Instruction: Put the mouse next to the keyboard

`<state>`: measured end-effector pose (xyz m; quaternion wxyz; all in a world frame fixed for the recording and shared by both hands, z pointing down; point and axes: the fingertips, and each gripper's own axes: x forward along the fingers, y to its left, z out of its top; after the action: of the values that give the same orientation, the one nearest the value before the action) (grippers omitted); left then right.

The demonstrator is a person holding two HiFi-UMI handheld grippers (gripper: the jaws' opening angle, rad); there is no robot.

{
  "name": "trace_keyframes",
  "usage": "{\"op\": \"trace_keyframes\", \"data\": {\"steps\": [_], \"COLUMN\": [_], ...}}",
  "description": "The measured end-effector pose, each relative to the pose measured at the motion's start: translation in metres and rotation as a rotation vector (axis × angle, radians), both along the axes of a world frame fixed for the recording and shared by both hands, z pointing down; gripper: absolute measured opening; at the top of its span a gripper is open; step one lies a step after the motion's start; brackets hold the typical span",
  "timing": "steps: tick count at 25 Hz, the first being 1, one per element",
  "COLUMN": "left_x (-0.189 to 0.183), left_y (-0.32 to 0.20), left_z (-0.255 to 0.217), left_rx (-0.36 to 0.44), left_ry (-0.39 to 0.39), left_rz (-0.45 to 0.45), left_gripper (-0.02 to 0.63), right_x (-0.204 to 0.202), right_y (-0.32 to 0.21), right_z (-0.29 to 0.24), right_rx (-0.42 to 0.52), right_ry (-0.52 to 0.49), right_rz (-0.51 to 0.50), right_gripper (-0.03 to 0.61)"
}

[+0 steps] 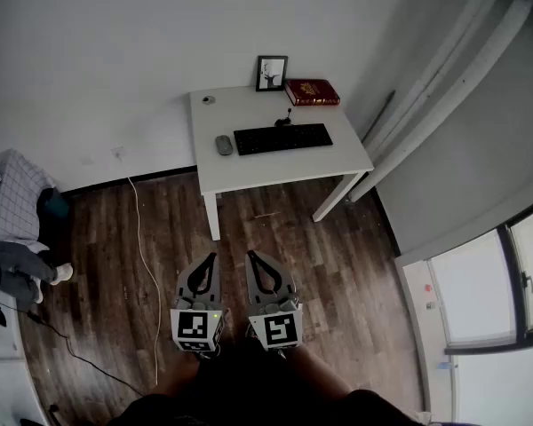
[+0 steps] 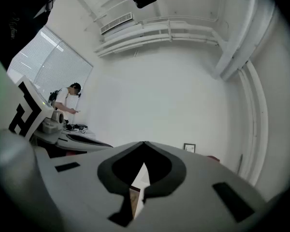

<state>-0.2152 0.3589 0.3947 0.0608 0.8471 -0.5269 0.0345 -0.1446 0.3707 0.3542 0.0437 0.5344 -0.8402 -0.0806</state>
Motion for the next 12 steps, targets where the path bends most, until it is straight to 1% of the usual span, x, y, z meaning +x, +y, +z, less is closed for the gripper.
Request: {"op": "trace_keyframes", "data": {"steps": [6, 12], "left_x": [0.005, 0.012], "left_y": [-0.003, -0.001], "left_z": [0.005, 0.014], "left_rx": [-0.014, -0.038], "left_ry": [0.008, 0.008], "left_rz": [-0.008, -0.021], "left_gripper": [0.000, 0.000], "right_x": [0.006, 0.014], "right_y": [-0.002, -0.004], "right_z": [0.003, 0.010], "right_rx": [-0.008, -0.026], "right_ry": [0.023, 0.004], "right_rz": [-0.007, -0.006], "right_gripper": [0.020, 0.020]}}
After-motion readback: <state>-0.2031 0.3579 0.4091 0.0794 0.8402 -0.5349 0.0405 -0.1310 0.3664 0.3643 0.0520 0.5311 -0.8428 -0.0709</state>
